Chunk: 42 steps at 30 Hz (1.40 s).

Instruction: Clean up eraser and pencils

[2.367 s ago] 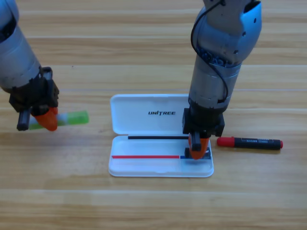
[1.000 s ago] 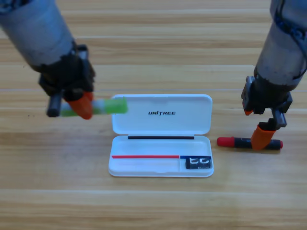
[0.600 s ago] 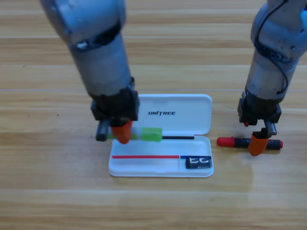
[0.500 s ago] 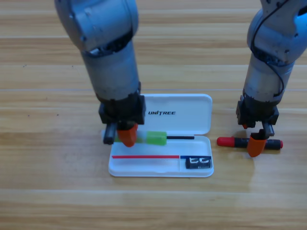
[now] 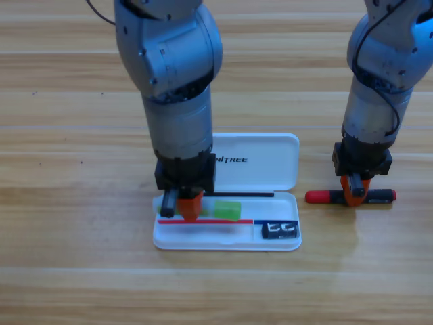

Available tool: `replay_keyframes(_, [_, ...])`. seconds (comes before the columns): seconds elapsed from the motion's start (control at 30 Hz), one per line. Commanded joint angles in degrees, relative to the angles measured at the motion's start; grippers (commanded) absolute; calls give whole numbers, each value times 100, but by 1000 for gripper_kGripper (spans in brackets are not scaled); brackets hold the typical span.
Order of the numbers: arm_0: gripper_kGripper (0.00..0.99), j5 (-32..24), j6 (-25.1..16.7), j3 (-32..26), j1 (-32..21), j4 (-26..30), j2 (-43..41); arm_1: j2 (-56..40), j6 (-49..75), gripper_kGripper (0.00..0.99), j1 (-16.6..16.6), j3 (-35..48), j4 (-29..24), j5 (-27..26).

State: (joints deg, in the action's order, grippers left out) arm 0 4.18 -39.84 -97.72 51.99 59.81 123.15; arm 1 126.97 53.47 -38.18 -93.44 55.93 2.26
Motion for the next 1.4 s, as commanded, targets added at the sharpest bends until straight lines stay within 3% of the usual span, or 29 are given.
replay_keyframes(0.03, [0,30,135,-71,110,-66,350,285,23,0,144,80,-12,-6])
replay_keyframes(0.5, [0,30,222,-80,110,-57,385,-216,6,0,135,160,93,-15])
replay_keyframes(0.8, [0,-5,249,-45,110,-66,447,-1192,-126,0,-304,37,752,-68])
replay_keyframes(0.97, [0,-5,266,-36,110,-66,473,-1297,-223,0,-541,19,823,-103])
replay_keyframes(1.4, [0,-5,337,-36,136,-74,499,-972,-276,0,-691,-297,823,-103])
